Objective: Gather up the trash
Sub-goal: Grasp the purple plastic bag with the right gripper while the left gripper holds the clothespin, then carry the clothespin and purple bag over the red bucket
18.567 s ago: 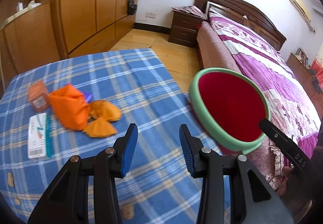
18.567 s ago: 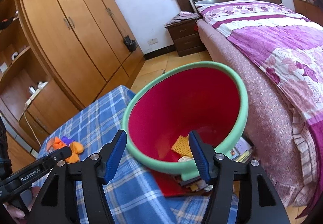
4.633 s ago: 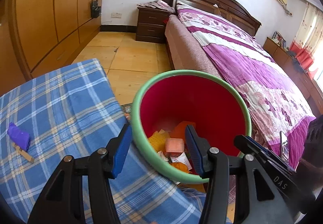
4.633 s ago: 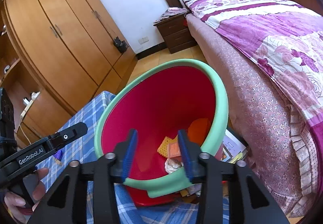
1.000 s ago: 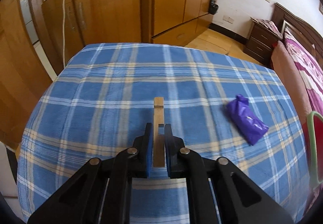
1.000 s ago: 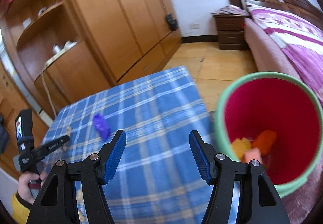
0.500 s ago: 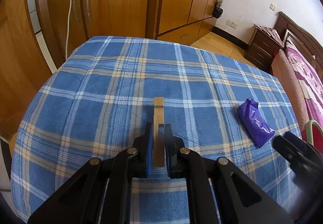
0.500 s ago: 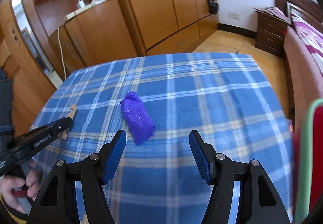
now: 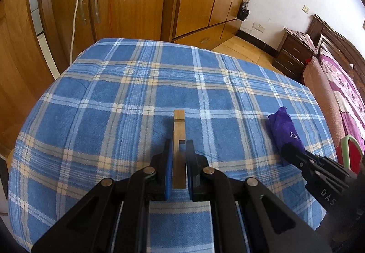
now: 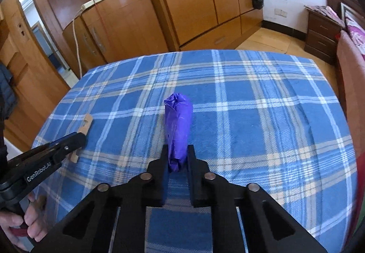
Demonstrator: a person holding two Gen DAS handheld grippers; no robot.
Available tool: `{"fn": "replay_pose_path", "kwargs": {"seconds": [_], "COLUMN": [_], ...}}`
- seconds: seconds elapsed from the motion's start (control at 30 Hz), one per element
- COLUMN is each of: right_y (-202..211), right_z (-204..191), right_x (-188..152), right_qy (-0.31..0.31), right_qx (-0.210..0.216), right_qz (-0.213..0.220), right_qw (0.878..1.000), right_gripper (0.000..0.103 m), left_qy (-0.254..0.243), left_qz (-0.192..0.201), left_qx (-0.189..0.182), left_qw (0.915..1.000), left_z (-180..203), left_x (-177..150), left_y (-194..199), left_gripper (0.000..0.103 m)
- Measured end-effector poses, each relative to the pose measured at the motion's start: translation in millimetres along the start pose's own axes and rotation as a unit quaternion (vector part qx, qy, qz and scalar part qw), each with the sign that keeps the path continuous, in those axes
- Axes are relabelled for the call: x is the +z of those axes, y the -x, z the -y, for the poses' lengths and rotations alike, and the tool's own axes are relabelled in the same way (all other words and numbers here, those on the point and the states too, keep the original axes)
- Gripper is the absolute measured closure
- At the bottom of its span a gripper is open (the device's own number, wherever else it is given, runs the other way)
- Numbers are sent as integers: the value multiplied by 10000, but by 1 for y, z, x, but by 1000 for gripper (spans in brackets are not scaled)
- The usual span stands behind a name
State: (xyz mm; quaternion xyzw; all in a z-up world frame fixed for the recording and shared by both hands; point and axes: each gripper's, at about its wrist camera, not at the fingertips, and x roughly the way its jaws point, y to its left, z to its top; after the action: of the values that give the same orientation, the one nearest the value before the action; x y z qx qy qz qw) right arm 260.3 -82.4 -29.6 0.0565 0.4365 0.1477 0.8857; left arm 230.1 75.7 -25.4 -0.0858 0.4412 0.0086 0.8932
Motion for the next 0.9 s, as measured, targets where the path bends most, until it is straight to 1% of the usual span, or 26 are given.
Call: {"fn": "replay_pose_path", "kwargs": {"seconds": [0.13,0.33,0.5,0.73,0.9], "right_y": [12,54,86,121,147], "right_z": [0,2,6,18,28], "right_x": [-4,-9,-20,-42,-58], "right_qy": [-49,-205,-331,-545,-691], "right_qx": [53,193,287,309,205], "right_qz": [106,464,676,876,1069], "right_qw": [9999,9985,9968,9942,9917], "right_gripper": [93,93,93,93,93], "left_qy": [-35,-137,-258,-468,-620], "left_qz": [68,214,309,407,456], "left_qx": [-50,-166,-289,-490,-641], "left_qw": [10000,9995,9988,9969,9950], "left_z": [5,17,33,57,78], "left_x": [-1,-2,-6,-15,-25], "left_y": [9,27,43,64,78], "left_gripper": [93,93,93,93,93]}}
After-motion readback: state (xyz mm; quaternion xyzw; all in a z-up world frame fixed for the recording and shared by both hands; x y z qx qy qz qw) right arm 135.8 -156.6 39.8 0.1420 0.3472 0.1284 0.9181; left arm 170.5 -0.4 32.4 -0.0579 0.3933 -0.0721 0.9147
